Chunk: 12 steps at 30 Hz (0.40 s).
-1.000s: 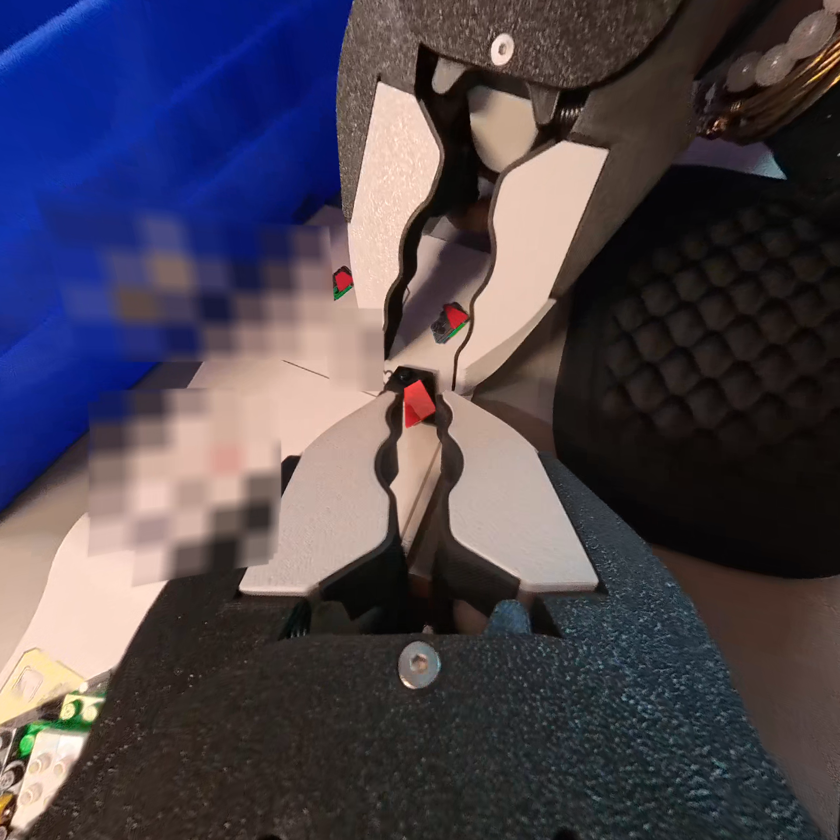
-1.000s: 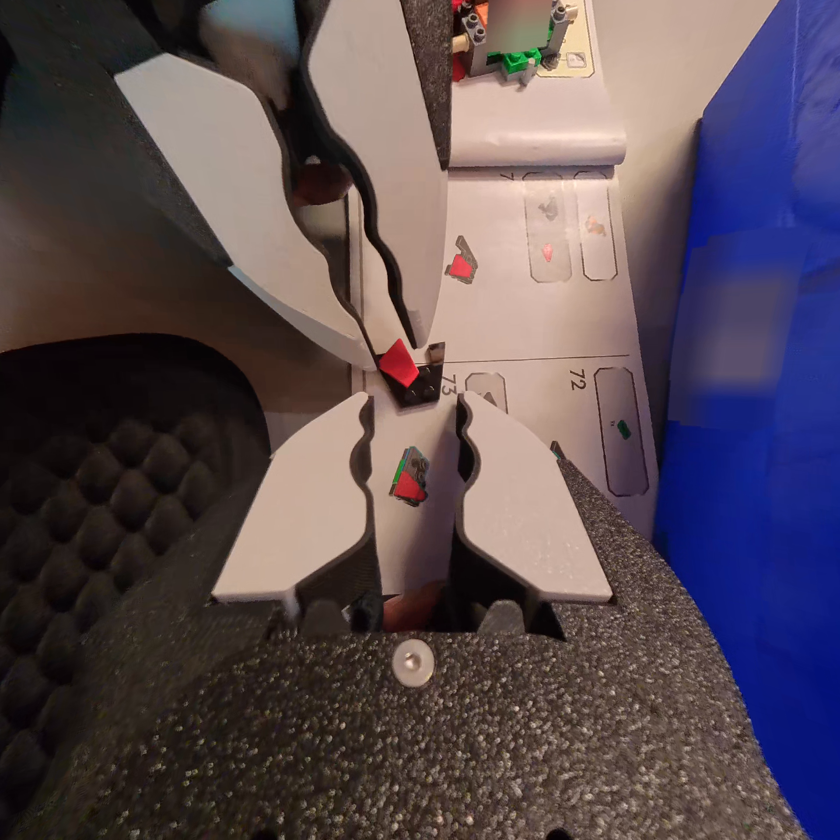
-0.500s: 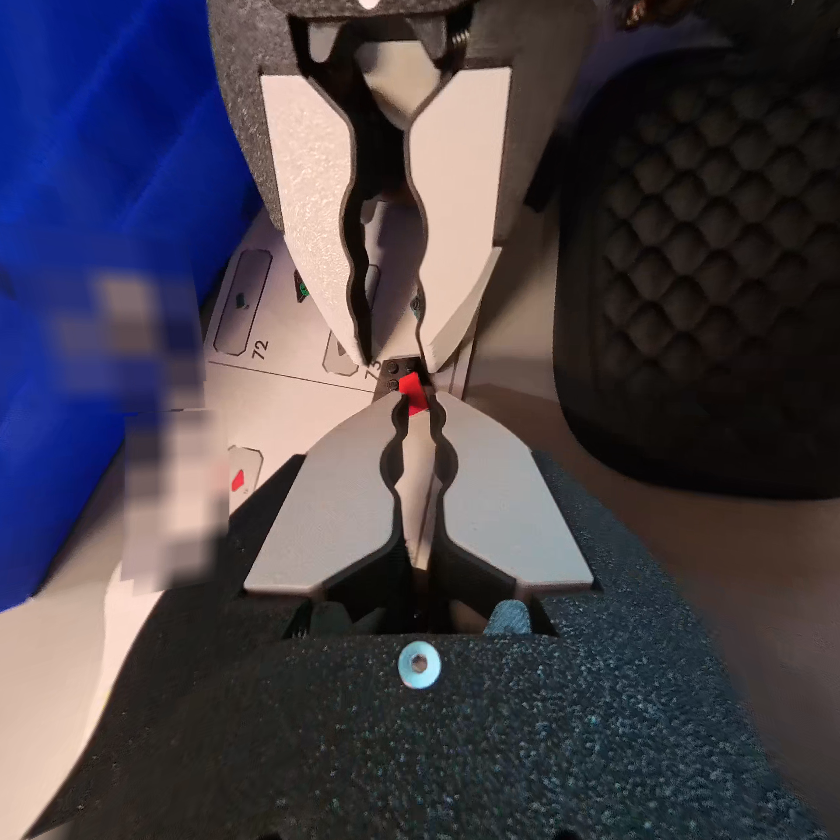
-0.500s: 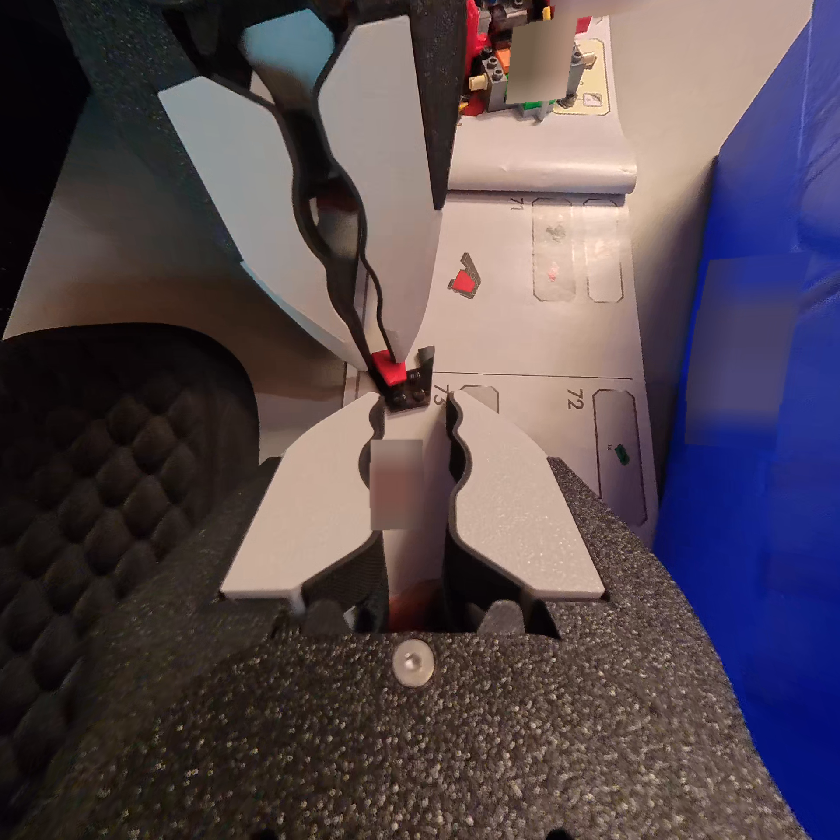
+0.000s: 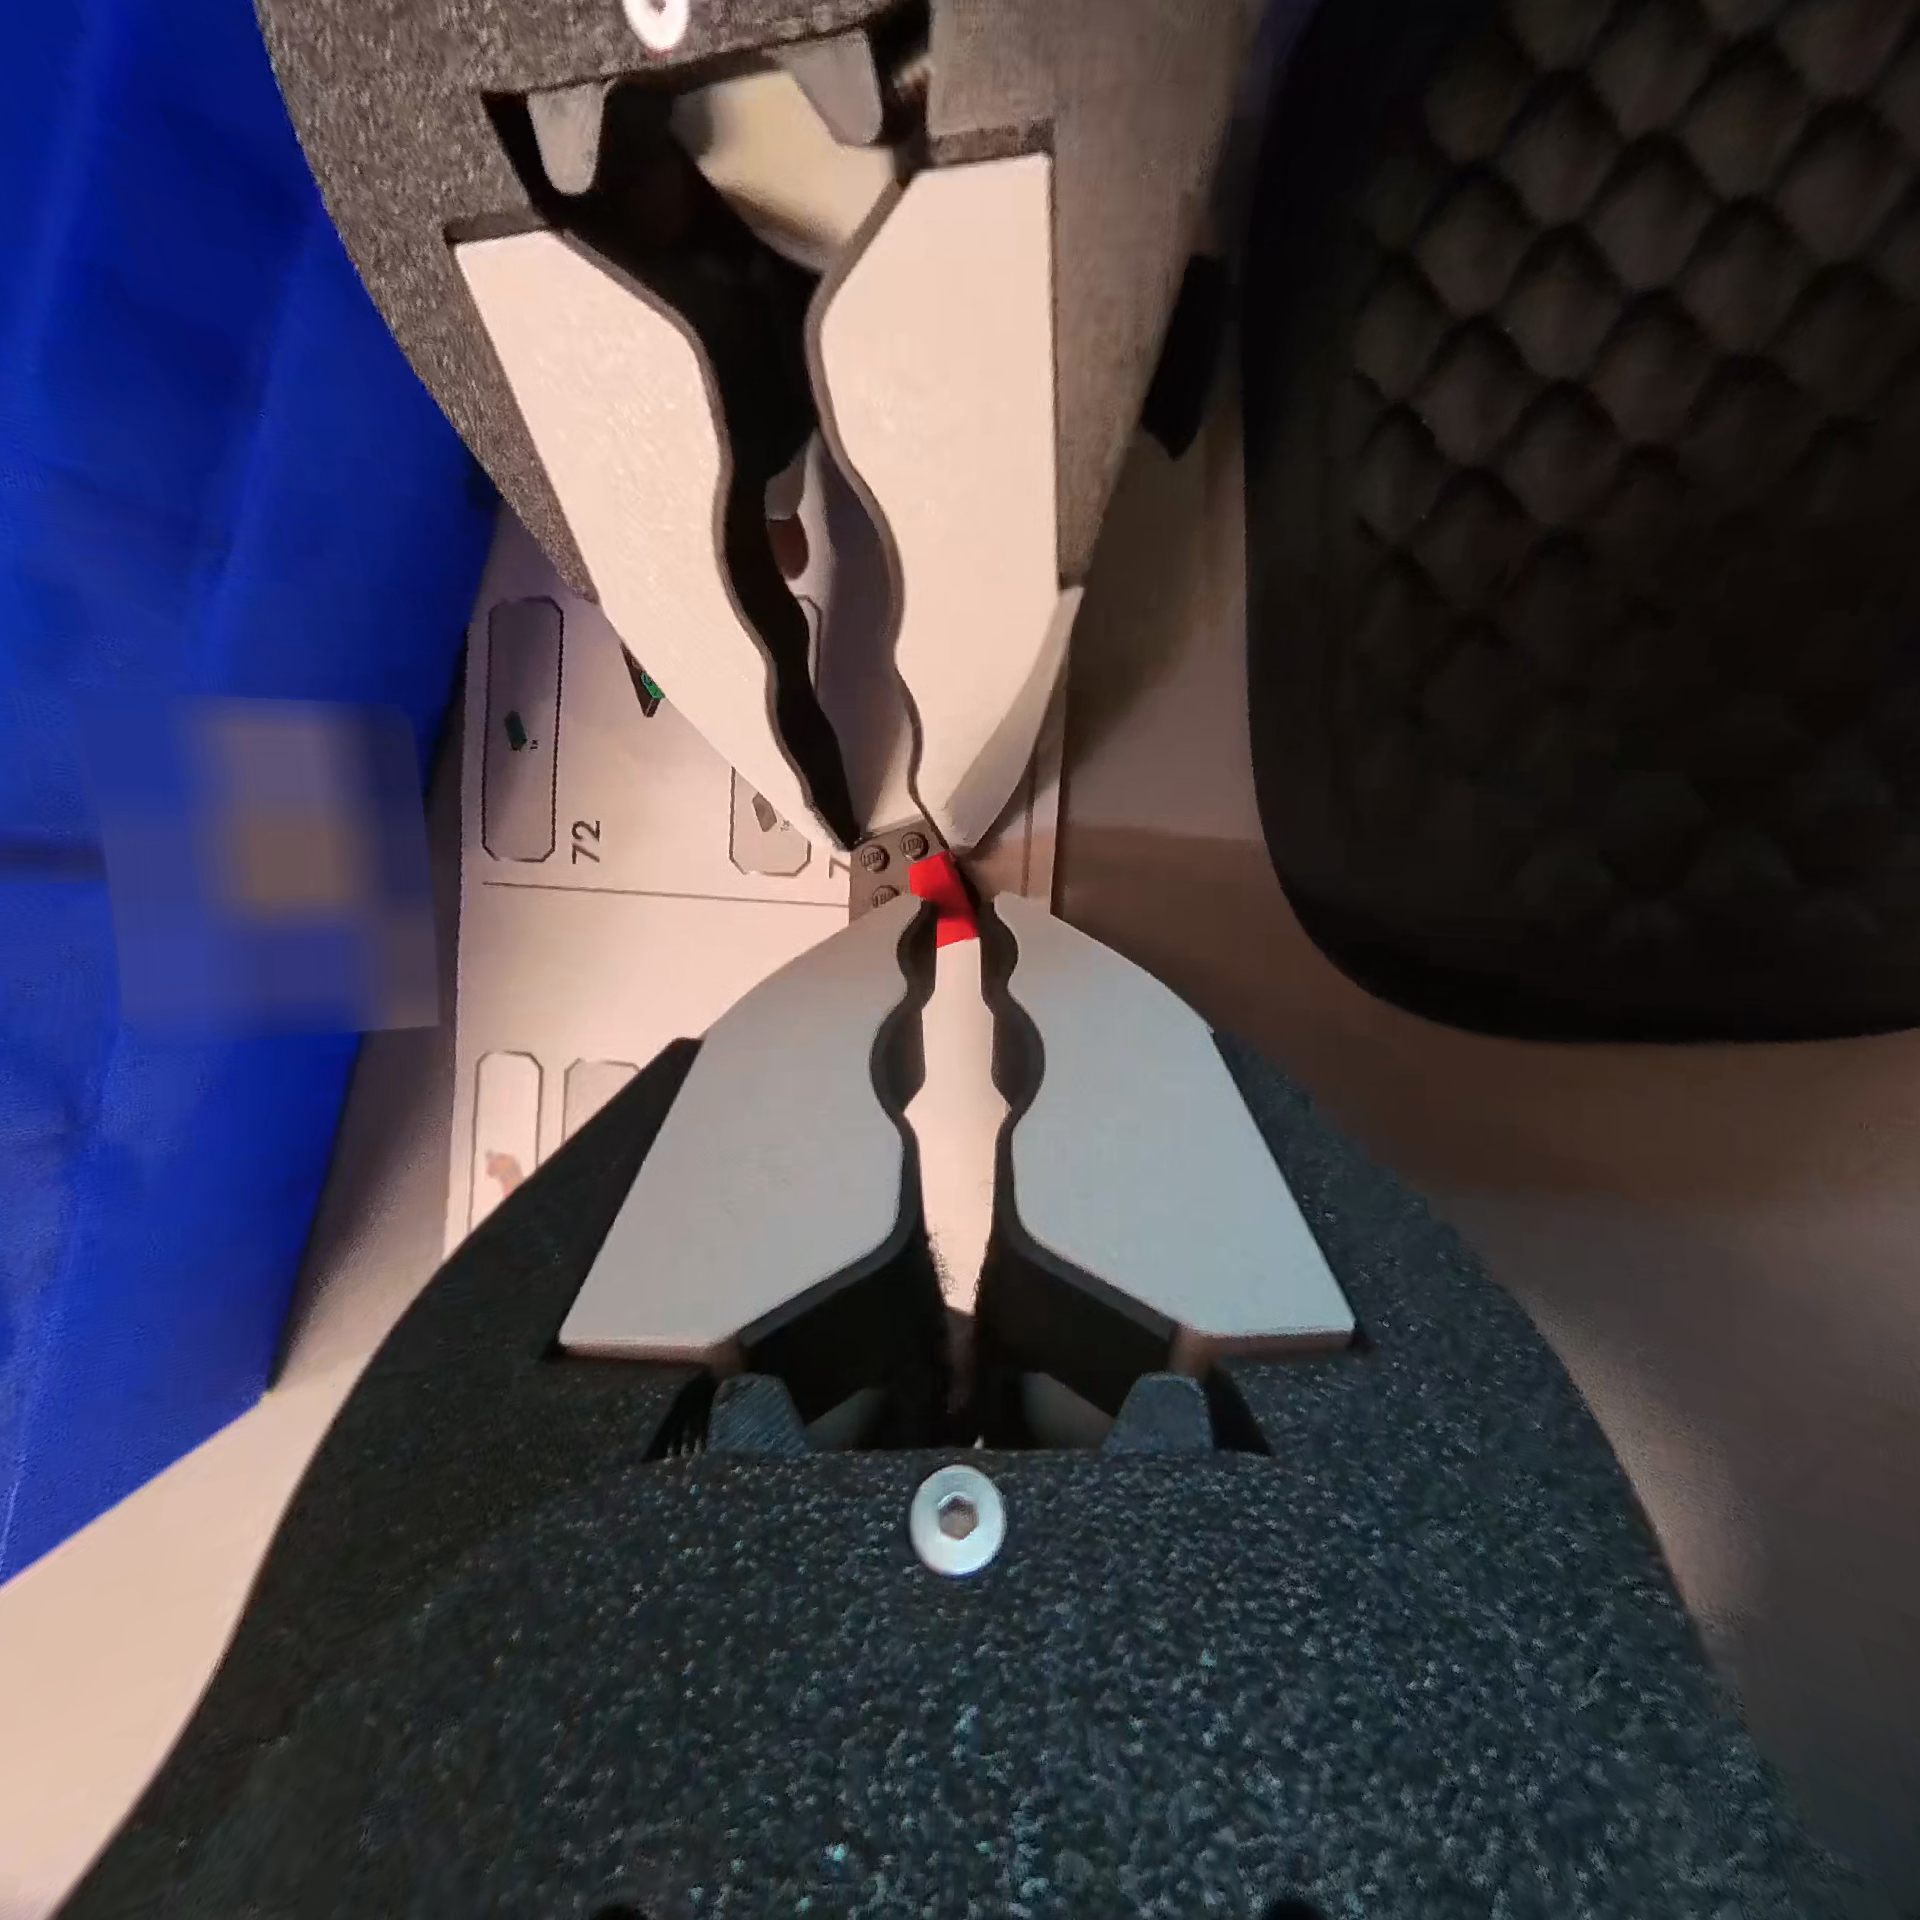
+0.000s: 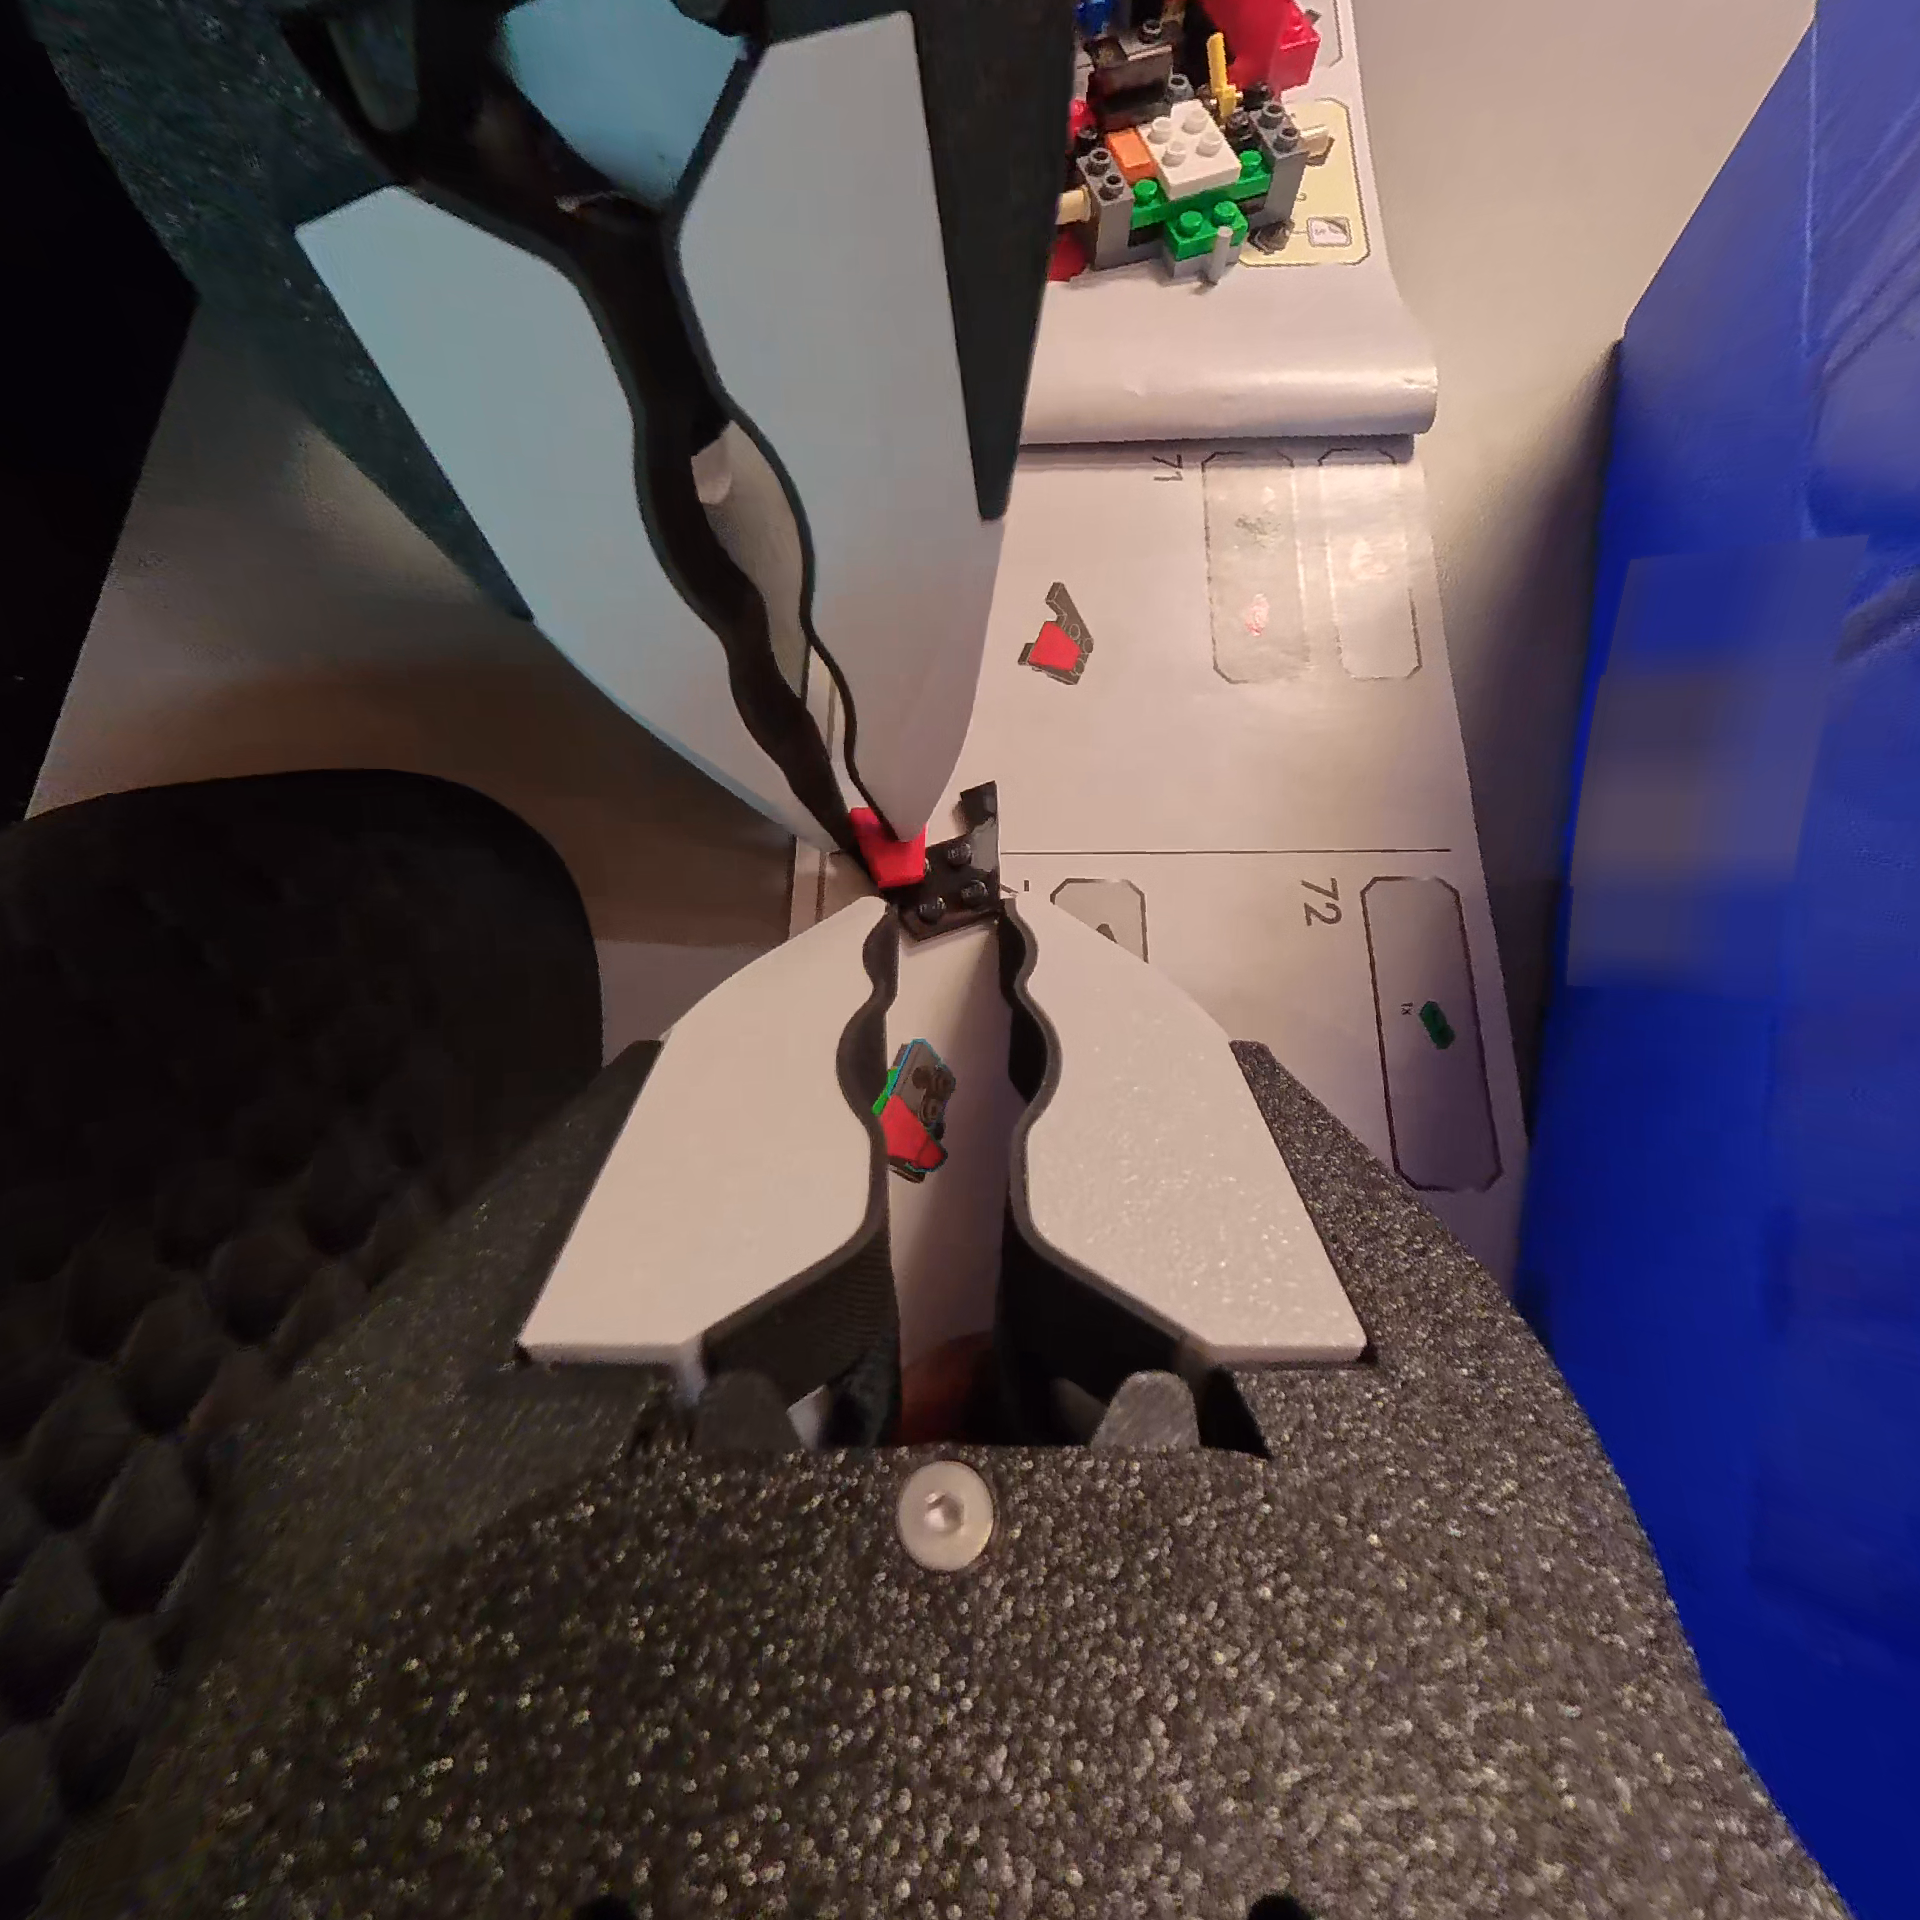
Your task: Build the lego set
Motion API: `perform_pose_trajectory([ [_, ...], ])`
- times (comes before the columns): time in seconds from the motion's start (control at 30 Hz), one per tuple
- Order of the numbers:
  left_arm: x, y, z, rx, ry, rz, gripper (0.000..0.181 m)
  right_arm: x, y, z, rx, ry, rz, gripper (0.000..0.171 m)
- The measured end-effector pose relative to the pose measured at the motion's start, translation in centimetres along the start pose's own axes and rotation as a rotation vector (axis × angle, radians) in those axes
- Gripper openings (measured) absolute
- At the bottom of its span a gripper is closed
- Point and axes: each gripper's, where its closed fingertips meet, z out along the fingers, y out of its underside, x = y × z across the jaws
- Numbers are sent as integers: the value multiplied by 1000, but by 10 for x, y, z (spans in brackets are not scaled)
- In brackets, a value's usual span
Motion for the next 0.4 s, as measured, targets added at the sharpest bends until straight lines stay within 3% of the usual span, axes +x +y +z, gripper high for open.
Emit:
perform_pose_trajectory([
  [0.17, 0, 2, 1, -67, -23, 1, 8, -2, 1, -4, -4, -2, 24, 16],
  [0.27, 0, 1, 2, -76, -41, 8, 8, -9, -16, -14, 136, -61, 69, 0],
  [0.4, 1, 0, 3, -90, -48, 21, 8, -11, -19, -11, 150, -85, 96, 0],
])
